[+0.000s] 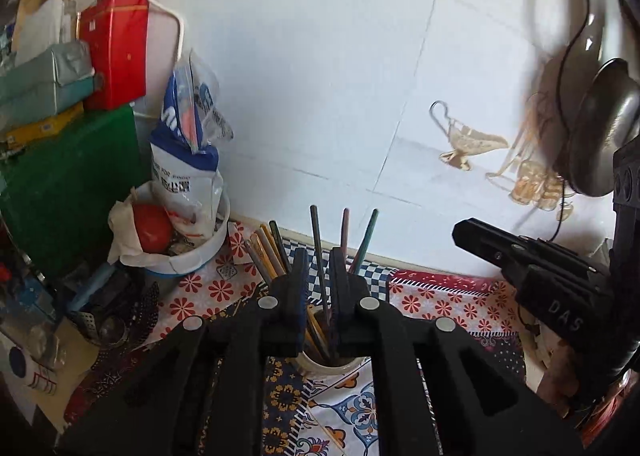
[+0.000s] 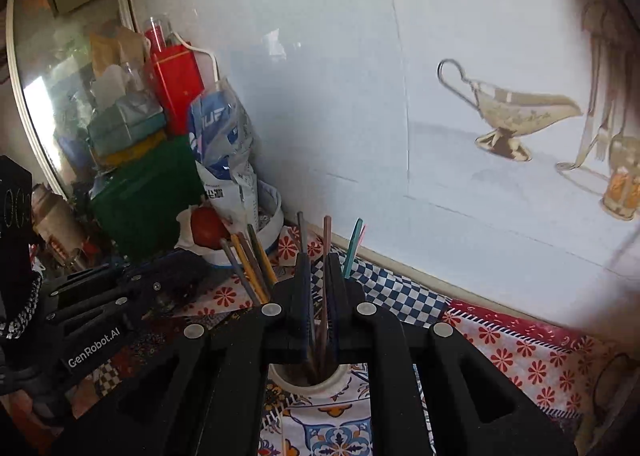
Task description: Organize utensils
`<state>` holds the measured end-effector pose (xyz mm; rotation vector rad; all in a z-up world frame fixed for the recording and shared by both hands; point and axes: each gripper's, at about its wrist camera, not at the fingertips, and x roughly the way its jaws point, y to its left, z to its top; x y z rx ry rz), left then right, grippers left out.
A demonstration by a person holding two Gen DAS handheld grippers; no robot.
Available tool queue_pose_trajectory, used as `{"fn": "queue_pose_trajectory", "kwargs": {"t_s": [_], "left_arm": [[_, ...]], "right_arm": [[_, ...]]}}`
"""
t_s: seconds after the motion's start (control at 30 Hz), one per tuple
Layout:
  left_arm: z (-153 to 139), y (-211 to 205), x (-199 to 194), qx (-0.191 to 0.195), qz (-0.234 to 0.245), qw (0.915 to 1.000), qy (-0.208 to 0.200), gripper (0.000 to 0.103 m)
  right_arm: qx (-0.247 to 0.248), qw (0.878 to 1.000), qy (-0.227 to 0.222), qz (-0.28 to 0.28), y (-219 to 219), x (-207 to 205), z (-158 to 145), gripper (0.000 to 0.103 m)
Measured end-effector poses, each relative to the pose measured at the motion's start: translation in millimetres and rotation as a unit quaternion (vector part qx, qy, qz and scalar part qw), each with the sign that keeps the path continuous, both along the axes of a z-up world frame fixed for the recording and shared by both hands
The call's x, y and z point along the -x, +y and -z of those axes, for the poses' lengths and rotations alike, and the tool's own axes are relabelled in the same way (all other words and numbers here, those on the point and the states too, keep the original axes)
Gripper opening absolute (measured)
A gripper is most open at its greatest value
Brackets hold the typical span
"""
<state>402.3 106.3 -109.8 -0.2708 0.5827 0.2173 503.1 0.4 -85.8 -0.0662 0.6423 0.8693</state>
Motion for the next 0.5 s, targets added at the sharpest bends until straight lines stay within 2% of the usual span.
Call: {"fn": "queue_pose_trajectory", "kwargs": {"t_s": [0.13,0.27,0.33,0.5], "left_arm": [[-49.8,-18.3,49.2,-0.021,0.022,0.9981,-0.054,0.022],[-90.0,-39.7,104.3,-0.059,0.036,0.9919,-0.106,0.032],[-102.9,-50.1,133.7,-0.075,0.04,0.9881,-0.128,0.038],[-116.4,-66.1,194.0,-0.082,0.05,0.9835,-0.153,0.063]], "right_arm": [[-0.045,0.998,-0.034,0.016,-39.6,48.0,-51.7,0.007],[-0.076,0.992,-0.09,0.042,-71.4,108.7,-92.3,0.007],[-0.084,0.989,-0.111,0.059,-83.7,138.0,-103.2,0.007],[-0.078,0.982,-0.14,0.095,-96.5,198.7,-113.8,0.011]]}}
